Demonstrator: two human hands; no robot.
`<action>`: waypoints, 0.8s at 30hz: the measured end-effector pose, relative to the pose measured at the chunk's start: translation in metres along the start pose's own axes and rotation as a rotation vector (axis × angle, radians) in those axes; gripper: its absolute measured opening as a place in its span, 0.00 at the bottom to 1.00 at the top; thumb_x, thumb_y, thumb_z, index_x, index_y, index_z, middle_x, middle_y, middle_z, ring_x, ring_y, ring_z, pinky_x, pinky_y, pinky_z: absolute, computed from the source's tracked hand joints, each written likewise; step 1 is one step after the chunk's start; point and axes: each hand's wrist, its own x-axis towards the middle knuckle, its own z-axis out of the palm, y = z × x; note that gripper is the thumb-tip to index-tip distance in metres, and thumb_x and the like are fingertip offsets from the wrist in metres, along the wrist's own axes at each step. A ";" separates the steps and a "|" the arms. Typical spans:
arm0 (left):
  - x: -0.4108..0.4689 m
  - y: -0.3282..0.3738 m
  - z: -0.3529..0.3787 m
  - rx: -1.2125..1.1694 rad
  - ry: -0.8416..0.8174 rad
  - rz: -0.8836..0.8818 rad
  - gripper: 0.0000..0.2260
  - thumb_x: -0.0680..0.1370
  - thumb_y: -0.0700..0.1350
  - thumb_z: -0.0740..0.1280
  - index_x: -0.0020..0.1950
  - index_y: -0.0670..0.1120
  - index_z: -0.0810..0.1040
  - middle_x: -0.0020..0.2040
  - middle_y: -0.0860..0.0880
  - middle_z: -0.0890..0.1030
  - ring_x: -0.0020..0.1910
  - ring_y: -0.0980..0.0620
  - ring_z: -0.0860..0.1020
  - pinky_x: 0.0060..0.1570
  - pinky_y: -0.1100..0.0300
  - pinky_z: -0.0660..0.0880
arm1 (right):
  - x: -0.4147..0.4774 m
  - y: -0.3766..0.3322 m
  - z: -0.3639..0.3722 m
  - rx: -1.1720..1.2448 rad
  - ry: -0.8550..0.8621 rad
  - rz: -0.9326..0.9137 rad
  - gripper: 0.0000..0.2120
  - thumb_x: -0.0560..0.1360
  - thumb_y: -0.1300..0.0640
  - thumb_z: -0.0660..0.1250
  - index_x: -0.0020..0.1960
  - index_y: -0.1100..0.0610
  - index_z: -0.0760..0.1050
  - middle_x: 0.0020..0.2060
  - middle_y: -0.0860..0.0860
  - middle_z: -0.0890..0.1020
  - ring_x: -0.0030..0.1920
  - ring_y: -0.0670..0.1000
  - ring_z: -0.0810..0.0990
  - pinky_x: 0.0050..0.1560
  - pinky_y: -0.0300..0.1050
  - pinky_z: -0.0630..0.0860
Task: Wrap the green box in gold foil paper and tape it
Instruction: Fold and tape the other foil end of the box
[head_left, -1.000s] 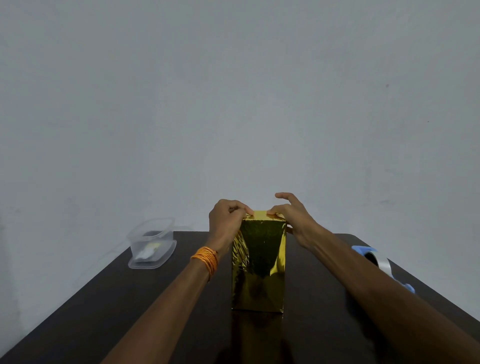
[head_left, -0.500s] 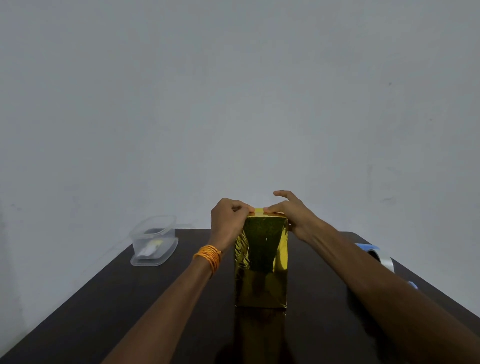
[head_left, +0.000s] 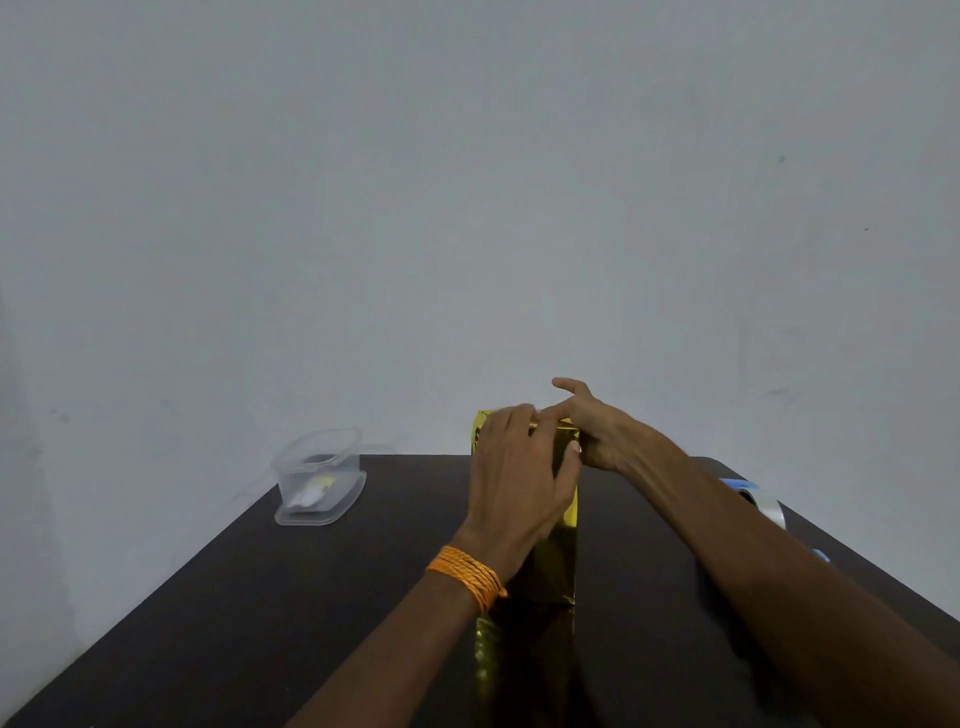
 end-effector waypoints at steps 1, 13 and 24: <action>-0.002 -0.001 0.004 0.048 -0.022 -0.013 0.22 0.80 0.58 0.53 0.67 0.49 0.75 0.60 0.47 0.78 0.61 0.48 0.74 0.64 0.53 0.70 | -0.001 0.000 -0.001 -0.005 -0.005 0.004 0.32 0.76 0.69 0.66 0.72 0.44 0.63 0.51 0.58 0.81 0.45 0.55 0.80 0.47 0.53 0.81; 0.001 -0.004 0.002 0.173 -0.177 -0.071 0.33 0.73 0.71 0.51 0.70 0.52 0.69 0.59 0.45 0.76 0.61 0.46 0.72 0.66 0.50 0.65 | -0.013 -0.003 0.001 -0.049 0.006 0.011 0.31 0.77 0.64 0.69 0.73 0.45 0.61 0.51 0.58 0.78 0.45 0.53 0.79 0.30 0.46 0.77; 0.003 -0.004 -0.005 0.206 -0.238 -0.057 0.36 0.70 0.73 0.50 0.66 0.50 0.71 0.58 0.44 0.75 0.59 0.45 0.70 0.63 0.49 0.66 | -0.016 -0.013 -0.021 -0.127 0.222 -0.136 0.14 0.79 0.53 0.68 0.63 0.55 0.74 0.59 0.55 0.77 0.49 0.53 0.79 0.59 0.55 0.72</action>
